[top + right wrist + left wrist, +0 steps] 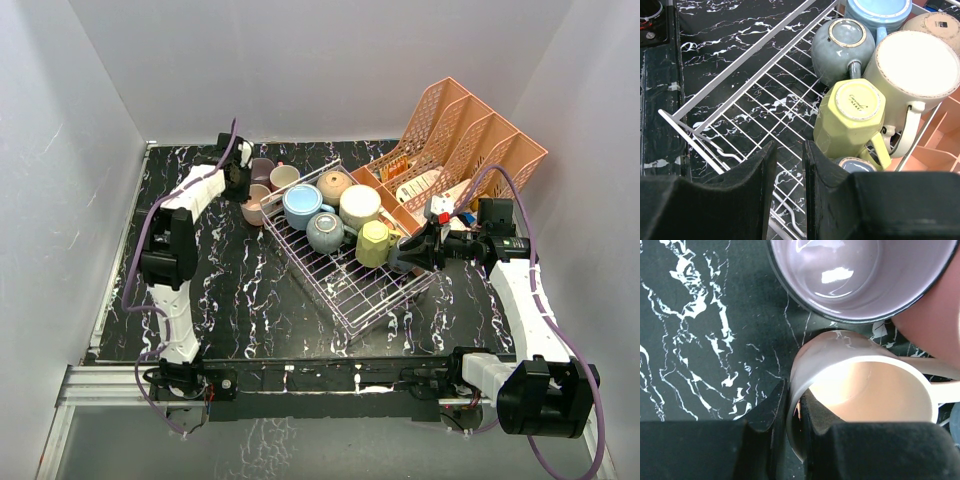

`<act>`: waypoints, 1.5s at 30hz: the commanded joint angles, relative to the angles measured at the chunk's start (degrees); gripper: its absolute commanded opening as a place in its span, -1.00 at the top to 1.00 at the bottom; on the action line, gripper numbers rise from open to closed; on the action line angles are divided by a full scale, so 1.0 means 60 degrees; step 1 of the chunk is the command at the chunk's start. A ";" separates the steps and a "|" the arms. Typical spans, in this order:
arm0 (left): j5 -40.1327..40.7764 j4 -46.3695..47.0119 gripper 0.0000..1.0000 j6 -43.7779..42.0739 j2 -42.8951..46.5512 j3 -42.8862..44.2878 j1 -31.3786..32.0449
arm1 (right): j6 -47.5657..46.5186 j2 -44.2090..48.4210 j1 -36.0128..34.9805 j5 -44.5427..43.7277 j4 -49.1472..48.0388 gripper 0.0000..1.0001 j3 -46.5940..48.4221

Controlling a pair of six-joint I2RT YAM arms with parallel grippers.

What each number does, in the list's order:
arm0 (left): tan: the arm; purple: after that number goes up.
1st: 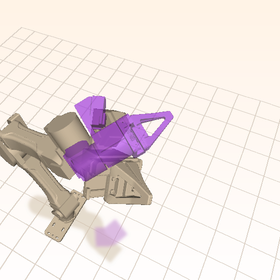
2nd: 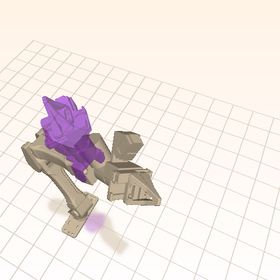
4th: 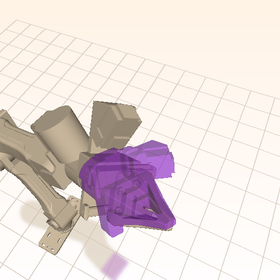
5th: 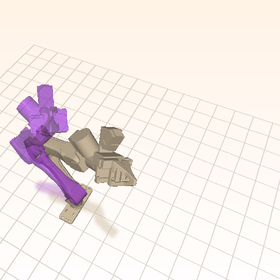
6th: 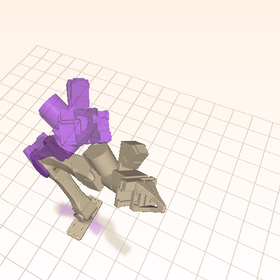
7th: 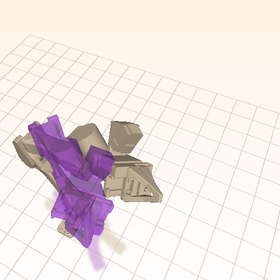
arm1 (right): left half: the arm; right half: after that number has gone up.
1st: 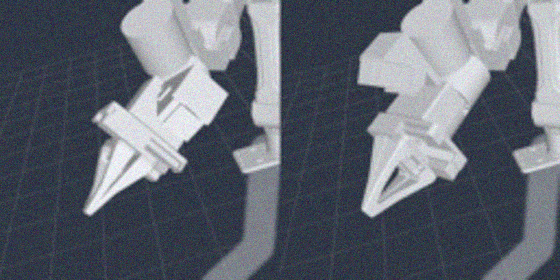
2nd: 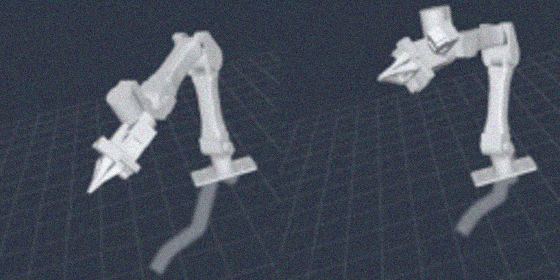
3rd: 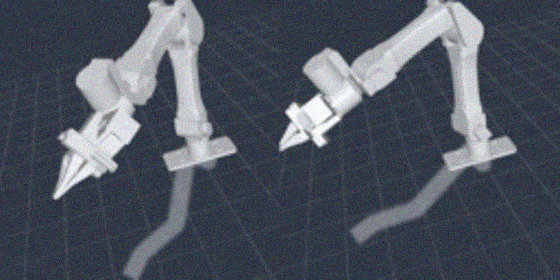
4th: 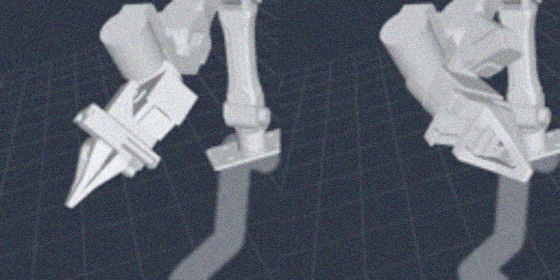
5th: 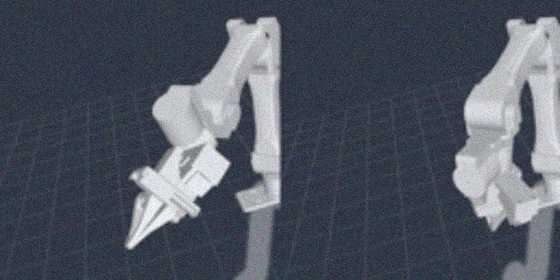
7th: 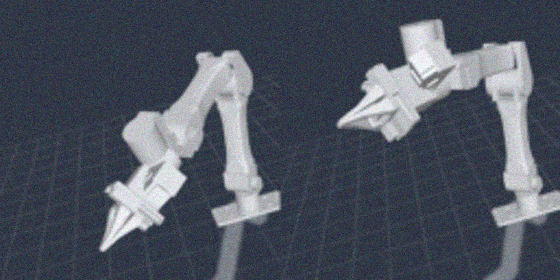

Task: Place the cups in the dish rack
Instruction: Pick up the cup at the center of the board, then turn the cup upside down in the dish rack.

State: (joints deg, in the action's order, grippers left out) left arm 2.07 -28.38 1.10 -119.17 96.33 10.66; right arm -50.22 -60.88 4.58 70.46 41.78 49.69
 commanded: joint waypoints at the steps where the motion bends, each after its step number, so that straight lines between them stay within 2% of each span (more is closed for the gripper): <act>1: 0.0676 0.0565 1.00 0.0083 0.1303 -0.0356 -0.0125 | 0.0033 0.0170 0.0053 0.0108 -0.0317 0.39 -0.0093; 15: 0.1155 0.0876 1.00 0.0671 0.2184 -0.1148 -0.0804 | 0.0012 0.0173 0.0045 0.0106 -0.0319 0.40 -0.0110; 24: 0.1288 0.1676 1.00 0.1482 0.3582 -0.2515 -0.1280 | 0.0005 0.0154 0.0048 0.0122 -0.0328 0.40 -0.0136; 37: -0.0094 0.3006 1.00 0.2532 0.6599 -0.4964 -0.1571 | 0.0020 0.0143 0.0053 0.0161 -0.0357 0.39 -0.0180; 45: -0.1702 0.4000 1.00 0.3121 0.8855 -0.6491 -0.1571 | 0.0020 0.0128 0.0056 0.0286 -0.0371 0.40 -0.0240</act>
State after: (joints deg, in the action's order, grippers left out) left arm -0.43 -12.99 16.32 -73.89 59.77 1.45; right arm -50.22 -60.88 4.58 70.48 41.76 48.86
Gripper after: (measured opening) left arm 0.101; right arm 0.300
